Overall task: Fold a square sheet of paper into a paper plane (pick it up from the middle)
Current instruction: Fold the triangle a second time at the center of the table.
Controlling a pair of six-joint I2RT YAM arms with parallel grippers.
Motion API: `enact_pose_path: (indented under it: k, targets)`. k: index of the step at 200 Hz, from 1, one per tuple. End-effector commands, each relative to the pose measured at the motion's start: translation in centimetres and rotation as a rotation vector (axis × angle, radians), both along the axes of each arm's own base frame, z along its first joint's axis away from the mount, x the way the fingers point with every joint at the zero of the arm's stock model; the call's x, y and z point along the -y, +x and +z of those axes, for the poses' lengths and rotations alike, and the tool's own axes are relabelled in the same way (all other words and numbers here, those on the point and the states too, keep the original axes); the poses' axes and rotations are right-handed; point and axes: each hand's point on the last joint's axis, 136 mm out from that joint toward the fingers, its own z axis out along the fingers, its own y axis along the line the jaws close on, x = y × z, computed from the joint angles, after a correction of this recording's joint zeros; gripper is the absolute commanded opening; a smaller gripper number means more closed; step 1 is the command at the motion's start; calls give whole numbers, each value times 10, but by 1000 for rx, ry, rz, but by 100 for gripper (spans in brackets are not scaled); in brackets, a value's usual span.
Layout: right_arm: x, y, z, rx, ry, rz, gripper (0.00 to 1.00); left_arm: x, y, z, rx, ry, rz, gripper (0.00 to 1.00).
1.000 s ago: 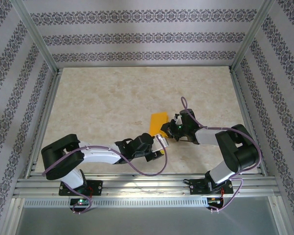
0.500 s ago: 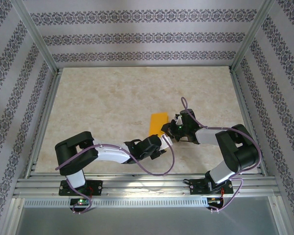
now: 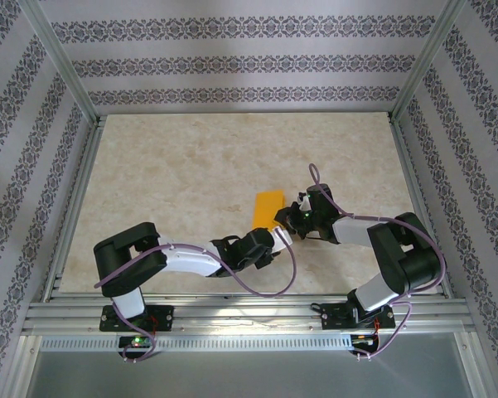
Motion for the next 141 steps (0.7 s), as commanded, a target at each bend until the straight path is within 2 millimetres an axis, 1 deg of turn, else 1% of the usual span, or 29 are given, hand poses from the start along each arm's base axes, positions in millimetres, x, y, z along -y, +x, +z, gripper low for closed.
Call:
enact_pose_path:
  k: [1,28,49,62,94,118,126,141]
  targets:
    - [3,3,8,29,2,4,13,6,2,2,28,36,-6,37]
    - [3,4,8,29,3,4,13,6,5,4,46,47,0,35]
    - [3,4,8,27,3,4,13,4,7,0,49,75,7,33]
    - [2,3,8,28,7,7,13,2,6,-2,47,86,6,31]
    - [3,3,8,28,5,3,13,2,5,0,44,88,-2,26]
    - [3,3,8,32,6,3,15,2,5,2,38,99,-7,18]
    - [3,3,9,33,6,4,15,3,4,2,37,100,-12,14]
    - [3,3,9,33,8,5,15,4,4,3,34,98,-12,11]
